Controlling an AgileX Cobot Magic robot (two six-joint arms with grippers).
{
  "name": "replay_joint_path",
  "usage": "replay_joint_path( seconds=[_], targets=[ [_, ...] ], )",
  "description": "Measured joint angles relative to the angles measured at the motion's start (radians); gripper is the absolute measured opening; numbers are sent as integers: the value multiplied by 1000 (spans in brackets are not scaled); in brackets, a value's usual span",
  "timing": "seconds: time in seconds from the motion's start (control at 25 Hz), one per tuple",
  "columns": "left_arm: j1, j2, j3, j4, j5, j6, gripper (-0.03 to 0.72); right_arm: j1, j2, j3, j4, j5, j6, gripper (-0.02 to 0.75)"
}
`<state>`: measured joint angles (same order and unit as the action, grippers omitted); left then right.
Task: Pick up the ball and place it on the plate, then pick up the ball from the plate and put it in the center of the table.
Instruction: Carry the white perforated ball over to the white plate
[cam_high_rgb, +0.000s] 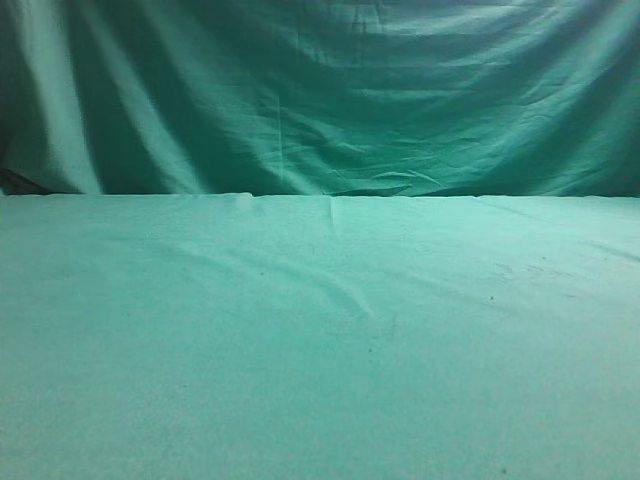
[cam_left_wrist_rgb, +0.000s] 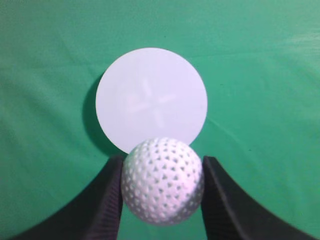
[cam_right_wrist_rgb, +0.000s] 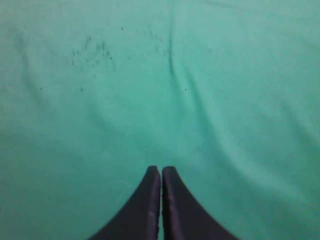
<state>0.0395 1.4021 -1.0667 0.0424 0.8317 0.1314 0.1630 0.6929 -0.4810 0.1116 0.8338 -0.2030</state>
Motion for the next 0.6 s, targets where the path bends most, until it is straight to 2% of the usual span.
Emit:
replay_joint_path(
  seconds=[0.24, 0.6],
  targets=[
    [0, 112, 0, 49, -31, 2, 303, 74, 90, -7, 0, 9, 2, 0],
    [0, 248, 0, 148, -101, -46, 303, 77, 142, -11, 2, -16, 13, 0]
  ],
)
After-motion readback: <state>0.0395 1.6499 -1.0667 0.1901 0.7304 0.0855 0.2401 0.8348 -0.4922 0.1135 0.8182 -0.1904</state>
